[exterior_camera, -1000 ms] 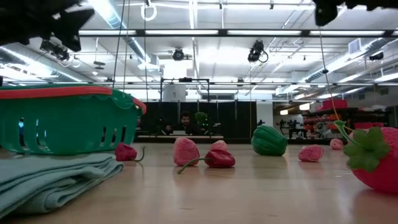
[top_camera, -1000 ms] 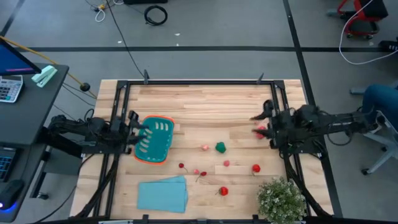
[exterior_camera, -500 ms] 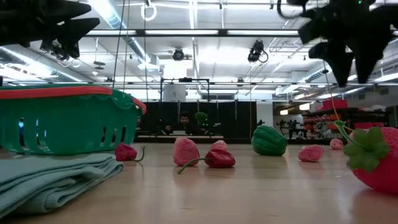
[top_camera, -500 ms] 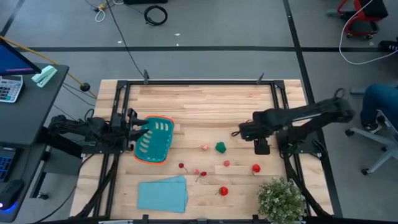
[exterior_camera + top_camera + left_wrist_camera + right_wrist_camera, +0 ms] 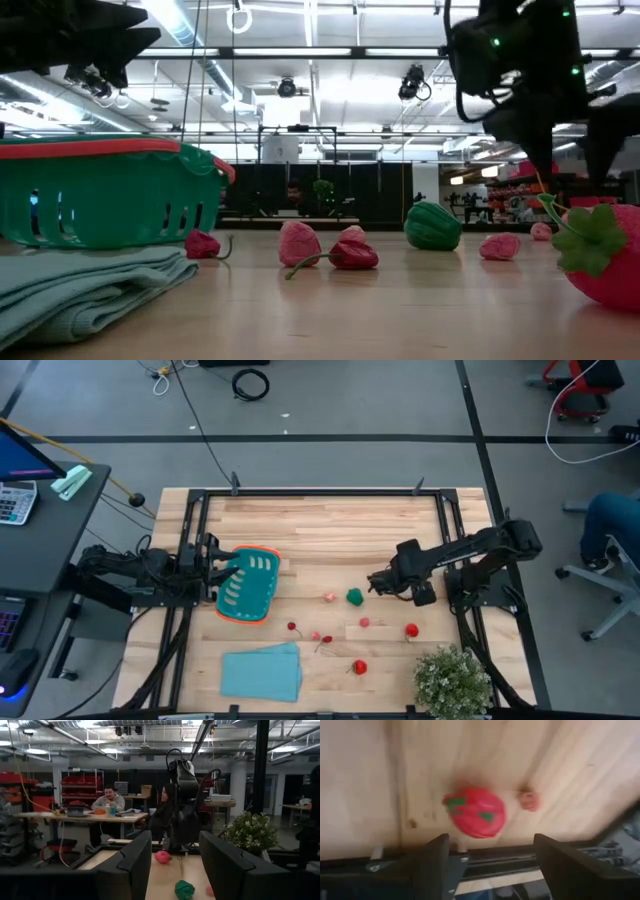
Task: Pick and placing Produce into tupperware
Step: Put the pink dragon fruit into the blue basket
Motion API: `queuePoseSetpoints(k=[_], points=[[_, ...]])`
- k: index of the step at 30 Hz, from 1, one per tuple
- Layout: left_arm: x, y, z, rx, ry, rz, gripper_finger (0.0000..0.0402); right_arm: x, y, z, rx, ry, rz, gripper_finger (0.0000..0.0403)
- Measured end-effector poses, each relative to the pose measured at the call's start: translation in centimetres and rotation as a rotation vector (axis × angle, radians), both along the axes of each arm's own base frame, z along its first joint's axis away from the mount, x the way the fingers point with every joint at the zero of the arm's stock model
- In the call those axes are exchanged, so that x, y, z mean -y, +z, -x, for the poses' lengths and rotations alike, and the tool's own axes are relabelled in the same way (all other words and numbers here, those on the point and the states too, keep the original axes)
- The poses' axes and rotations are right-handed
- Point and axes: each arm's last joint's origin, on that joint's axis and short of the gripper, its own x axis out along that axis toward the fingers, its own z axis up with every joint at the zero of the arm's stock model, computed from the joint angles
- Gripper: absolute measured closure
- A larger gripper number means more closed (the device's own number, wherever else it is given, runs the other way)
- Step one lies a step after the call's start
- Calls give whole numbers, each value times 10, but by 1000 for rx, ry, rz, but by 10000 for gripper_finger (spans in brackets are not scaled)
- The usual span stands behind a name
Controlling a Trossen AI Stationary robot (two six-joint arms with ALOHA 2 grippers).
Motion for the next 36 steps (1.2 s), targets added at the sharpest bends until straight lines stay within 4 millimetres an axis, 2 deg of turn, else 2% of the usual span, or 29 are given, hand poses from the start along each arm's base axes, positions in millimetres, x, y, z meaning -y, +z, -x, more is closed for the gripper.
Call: queuePoseSetpoints(k=[5,9,15,21,30,36], points=[[0,0,0,13,-32,110,230,-1,-17,14,-87,49,-27,108],[0,0,0,22,-52,176,230,0,-25,18,-99,57,-27,110],[0,0,0,25,-59,203,230,0,-32,14,-109,80,-7,108],[0,-1,0,17,-59,201,230,-1,-49,4,-106,126,-22,108],[0,-1,0,17,-58,199,230,0,-68,2,-237,157,-26,108],[0,-1,0,17,-58,199,230,7,-82,-3,-244,118,-30,108]])
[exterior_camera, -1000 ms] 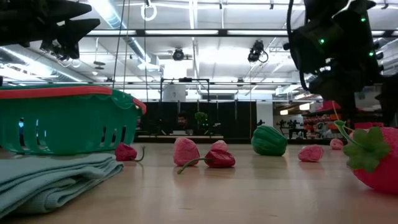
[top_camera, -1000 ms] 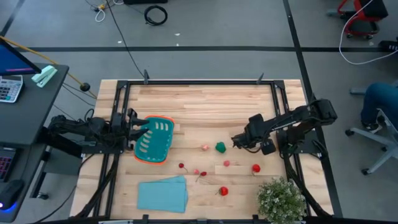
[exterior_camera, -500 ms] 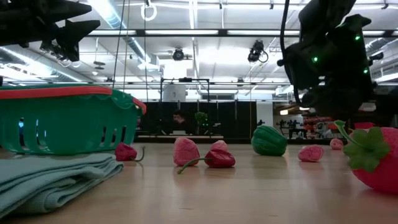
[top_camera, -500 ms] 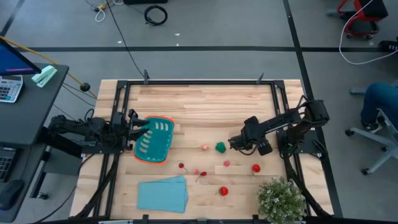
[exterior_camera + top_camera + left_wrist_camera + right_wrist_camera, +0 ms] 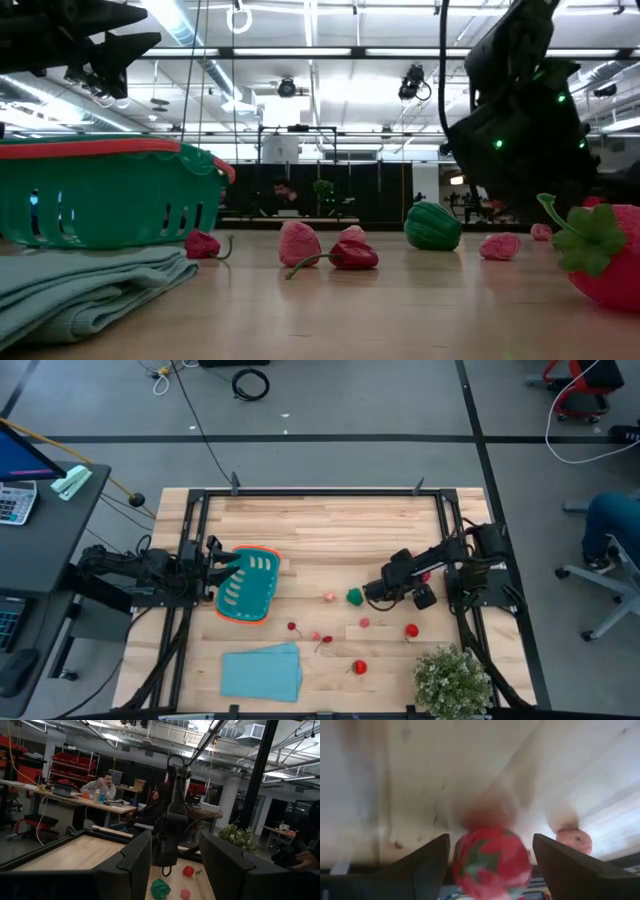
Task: Pick and placing Produce into tupperware
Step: Put the pink dragon fruit into the blue basket
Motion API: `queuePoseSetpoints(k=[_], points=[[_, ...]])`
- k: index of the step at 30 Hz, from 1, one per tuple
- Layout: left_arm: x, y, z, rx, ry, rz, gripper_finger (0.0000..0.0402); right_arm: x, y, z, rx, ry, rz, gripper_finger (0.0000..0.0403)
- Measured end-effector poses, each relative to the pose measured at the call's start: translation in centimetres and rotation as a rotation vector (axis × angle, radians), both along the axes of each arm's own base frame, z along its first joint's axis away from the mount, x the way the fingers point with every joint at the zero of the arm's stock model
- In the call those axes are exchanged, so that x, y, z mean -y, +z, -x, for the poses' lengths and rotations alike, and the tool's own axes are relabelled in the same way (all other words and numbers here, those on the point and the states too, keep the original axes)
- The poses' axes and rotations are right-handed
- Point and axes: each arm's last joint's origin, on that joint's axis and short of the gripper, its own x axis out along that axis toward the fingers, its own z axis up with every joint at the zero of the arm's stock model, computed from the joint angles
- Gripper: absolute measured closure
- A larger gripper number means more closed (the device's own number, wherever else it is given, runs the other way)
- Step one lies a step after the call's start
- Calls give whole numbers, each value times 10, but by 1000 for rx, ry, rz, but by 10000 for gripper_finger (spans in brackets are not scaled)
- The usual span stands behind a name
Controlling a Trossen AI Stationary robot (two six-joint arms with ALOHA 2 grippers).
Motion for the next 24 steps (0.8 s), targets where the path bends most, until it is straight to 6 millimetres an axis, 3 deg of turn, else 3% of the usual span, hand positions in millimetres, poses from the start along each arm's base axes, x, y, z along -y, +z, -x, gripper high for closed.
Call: queuePoseSetpoints(k=[13,24], points=[[0,0,0,0,0,0,230,16,-6,1,-39,-82,5,163],[0,0,0,2,1,-1,230,16,22,-1,191,-203,72,174]])
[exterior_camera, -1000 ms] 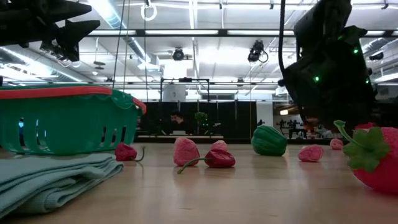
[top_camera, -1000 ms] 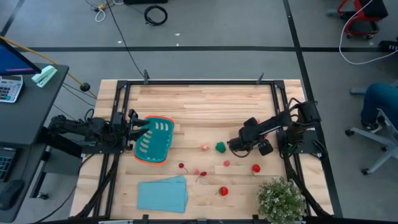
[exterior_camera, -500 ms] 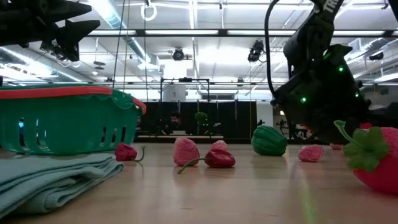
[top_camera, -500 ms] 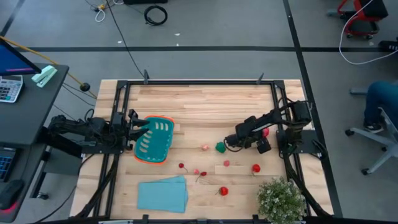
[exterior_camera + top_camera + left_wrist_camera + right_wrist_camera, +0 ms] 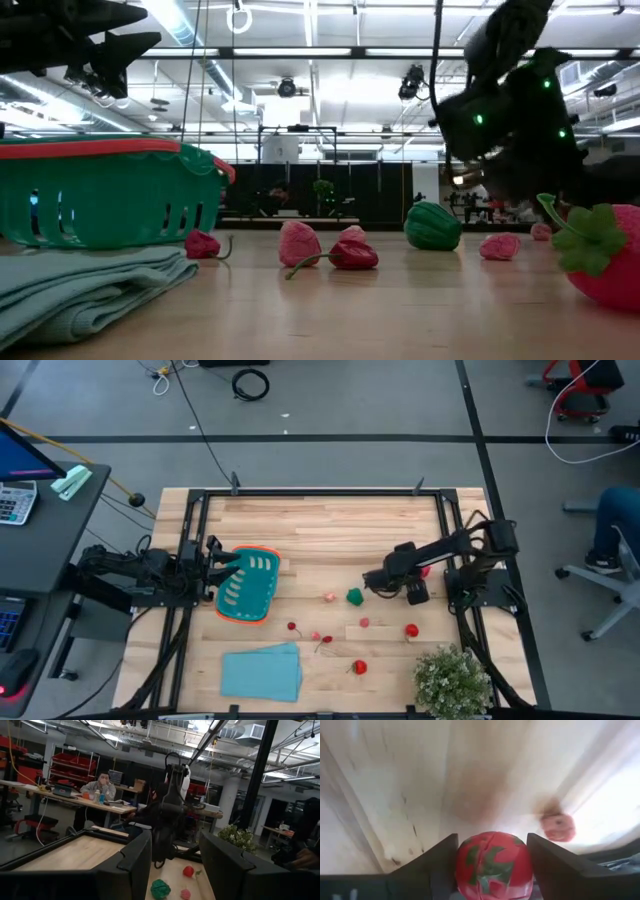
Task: Pick and placing Produce into tupperware
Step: Put the pink dragon fruit into the blue basket
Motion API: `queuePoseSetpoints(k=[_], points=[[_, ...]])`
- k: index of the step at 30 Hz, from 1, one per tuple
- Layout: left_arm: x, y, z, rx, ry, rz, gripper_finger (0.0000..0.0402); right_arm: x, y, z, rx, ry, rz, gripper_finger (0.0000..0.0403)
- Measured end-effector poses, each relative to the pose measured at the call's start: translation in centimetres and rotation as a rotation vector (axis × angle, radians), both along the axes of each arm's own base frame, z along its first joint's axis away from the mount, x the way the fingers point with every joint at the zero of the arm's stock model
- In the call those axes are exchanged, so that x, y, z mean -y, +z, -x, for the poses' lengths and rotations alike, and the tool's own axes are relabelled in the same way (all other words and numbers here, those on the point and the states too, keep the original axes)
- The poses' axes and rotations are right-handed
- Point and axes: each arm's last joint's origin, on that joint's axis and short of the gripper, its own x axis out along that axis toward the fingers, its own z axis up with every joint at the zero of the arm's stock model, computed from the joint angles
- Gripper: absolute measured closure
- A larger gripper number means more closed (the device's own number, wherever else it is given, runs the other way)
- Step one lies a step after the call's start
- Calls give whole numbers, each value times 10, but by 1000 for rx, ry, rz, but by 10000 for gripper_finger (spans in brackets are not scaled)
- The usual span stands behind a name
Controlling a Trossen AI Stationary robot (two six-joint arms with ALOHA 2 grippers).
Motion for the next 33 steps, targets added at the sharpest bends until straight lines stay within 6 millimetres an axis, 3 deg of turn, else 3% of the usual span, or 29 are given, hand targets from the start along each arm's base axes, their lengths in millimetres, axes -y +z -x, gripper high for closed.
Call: queuePoseSetpoints(k=[5,10,17,20,22,24,29,33], points=[[0,0,0,0,0,0,230,-2,22,-8,299,-154,-11,183],[0,1,0,14,0,2,230,-4,58,-28,781,-270,-96,179],[-1,5,2,54,5,13,230,-3,131,-72,1636,-106,-149,179],[-1,9,3,91,8,22,230,-4,150,-91,1933,9,-178,179],[-1,9,3,95,8,23,230,-6,149,-105,2058,84,-236,178],[-1,10,3,102,9,25,230,-8,134,-120,2093,123,-294,177],[-1,12,4,124,16,29,230,-5,96,-173,2020,95,-309,177],[-2,14,6,149,35,-10,230,-2,94,-219,2040,120,-343,177]])
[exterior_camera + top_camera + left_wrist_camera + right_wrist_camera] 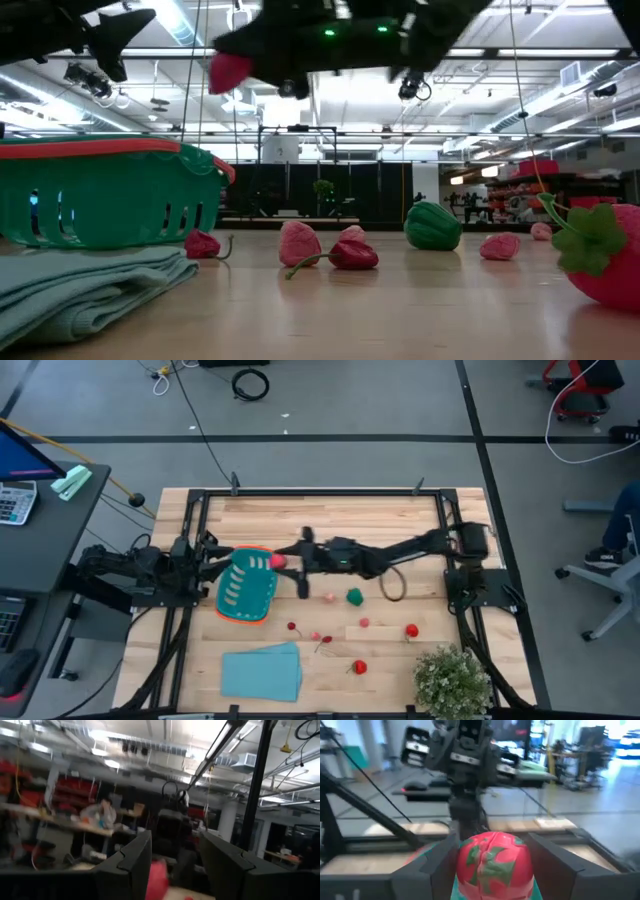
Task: Pick and placing Produce into tupperware
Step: Put the pink dragon fruit into the blue basket, then put the green bell pepper into the blue basket
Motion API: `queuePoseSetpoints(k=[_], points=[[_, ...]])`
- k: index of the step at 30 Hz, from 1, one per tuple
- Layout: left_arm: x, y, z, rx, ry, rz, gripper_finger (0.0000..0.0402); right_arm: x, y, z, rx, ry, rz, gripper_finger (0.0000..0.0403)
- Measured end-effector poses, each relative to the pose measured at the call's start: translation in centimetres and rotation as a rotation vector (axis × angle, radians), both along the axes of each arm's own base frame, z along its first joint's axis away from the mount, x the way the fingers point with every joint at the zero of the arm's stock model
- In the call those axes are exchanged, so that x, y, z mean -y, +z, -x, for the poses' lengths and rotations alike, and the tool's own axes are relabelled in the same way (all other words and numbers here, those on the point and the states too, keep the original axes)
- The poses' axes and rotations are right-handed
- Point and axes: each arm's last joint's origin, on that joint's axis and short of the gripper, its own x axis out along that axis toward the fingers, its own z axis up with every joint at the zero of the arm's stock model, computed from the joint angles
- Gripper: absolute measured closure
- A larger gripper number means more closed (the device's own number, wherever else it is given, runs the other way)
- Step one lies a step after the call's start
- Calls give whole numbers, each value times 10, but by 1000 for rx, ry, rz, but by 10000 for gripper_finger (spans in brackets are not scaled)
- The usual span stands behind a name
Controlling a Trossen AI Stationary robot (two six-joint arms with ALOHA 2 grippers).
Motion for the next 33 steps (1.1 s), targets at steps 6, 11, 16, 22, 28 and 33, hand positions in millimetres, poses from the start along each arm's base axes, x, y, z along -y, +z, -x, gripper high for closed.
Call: queuePoseSetpoints(k=[6,11,16,22,28,33], points=[[-3,15,9,148,126,-108,230,-1,-17,-60,-159,153,-50,176],[-4,18,11,161,176,-160,230,-3,-35,-88,-313,163,-38,176],[-4,16,10,147,174,-164,230,-2,-53,-104,-440,161,-43,162],[-4,16,10,143,175,-164,230,3,-43,-111,-448,151,-43,124],[-4,16,10,142,175,-163,230,9,-9,-102,-435,145,-9,107],[-3,14,8,139,107,-55,230,20,41,-60,-664,102,29,111]])
